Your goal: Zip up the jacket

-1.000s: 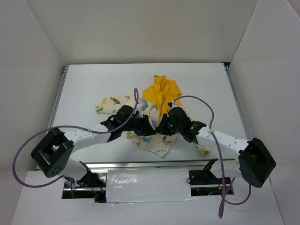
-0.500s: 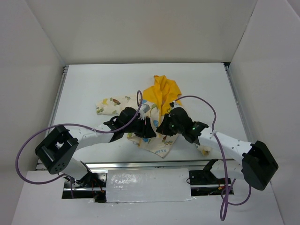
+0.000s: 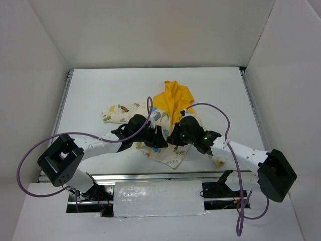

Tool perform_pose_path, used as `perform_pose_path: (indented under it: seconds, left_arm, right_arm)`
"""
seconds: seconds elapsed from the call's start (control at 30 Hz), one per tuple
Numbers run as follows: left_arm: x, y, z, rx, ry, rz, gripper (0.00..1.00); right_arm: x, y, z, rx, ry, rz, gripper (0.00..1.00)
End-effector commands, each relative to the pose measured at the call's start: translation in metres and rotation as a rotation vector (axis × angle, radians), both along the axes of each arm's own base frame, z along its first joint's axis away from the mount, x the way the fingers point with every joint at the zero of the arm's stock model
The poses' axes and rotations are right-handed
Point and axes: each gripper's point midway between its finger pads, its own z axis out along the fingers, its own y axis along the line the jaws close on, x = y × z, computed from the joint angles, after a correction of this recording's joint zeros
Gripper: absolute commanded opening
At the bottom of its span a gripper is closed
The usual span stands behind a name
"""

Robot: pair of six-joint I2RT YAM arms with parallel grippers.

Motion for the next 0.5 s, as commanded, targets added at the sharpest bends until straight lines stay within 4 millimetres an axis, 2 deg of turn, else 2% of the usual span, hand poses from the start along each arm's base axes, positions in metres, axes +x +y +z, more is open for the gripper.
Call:
perform_pose_path:
  seconds: [0.0, 0.13, 0.23, 0.27, 0.4, 0.47]
  left_arm:
    - [0.004, -0.017, 0.025, -0.077, -0.03, -0.03, 0.53]
    - [0.003, -0.018, 0.027, -0.089, -0.033, -0.03, 0.48]
    - [0.002, -0.019, 0.023, -0.087, -0.022, -0.039, 0.27]
    - [0.002, -0.02, 0.02, -0.084, -0.014, -0.044, 0.24]
    - [0.0, -0.019, 0.013, -0.076, -0.003, -0.047, 0.22]
    - [-0.001, -0.018, 0.011, -0.073, 0.0, -0.048, 0.14]
  right_arm:
    - [0.006, 0.016, 0.02, 0.042, -0.031, 0.003, 0.0]
    - [0.007, 0.016, 0.018, 0.044, -0.033, -0.012, 0.0]
    - [0.007, 0.017, 0.023, 0.067, -0.041, -0.018, 0.01]
    - [0.008, 0.016, 0.025, 0.067, -0.047, -0.026, 0.01]
    - [0.01, 0.01, 0.026, 0.045, -0.057, -0.05, 0.01]
    - [0.01, 0.01, 0.028, 0.047, -0.059, -0.05, 0.02]
